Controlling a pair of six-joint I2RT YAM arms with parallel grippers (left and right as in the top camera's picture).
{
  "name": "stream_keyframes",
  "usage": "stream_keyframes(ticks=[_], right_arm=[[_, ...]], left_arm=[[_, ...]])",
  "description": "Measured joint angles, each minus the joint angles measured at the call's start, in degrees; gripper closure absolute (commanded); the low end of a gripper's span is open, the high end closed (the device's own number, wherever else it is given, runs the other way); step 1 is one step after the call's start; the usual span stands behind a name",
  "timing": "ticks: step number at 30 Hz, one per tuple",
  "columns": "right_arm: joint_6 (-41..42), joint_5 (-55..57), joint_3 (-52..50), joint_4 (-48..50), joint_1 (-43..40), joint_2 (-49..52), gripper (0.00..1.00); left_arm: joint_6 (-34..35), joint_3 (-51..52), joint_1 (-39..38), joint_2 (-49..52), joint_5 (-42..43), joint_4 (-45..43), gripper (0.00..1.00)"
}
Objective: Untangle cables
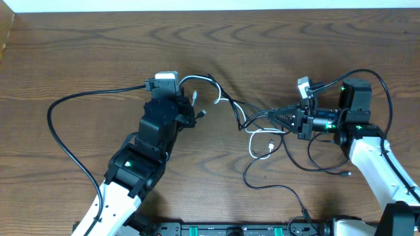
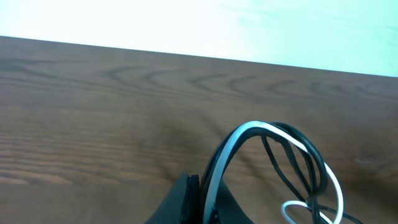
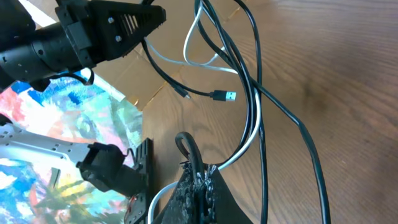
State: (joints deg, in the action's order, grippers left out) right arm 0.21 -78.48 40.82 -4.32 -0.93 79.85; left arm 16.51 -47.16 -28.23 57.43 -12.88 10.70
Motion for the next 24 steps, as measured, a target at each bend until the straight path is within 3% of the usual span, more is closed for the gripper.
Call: stream_keyframes(ticks=[10,19,22,24], right_arm=[[-5.99,7.96,0.09,-15.41,0.2,0.0,0.99],[-6.78,14.32,0.07,-18.64,0.2,0.0,0.98],[-6.78,15.47,0.07,-19.06,0.22,0.0,0.92],[-6.93,16.61,0.07,-19.34,0.2,0.0,0.82]], left_arm=[[-0.02,0.0,0.0,0.02,-7.28,-1.53,0.92],[-0.02,0.0,0.0,0.07,-11.69,-8.9,0.92],[-0.02,0.0,0.0,0.07,-12.15,-12.0,0.92],[0.0,0.0,0.0,0.11,-12.63,-15.13,0.92]])
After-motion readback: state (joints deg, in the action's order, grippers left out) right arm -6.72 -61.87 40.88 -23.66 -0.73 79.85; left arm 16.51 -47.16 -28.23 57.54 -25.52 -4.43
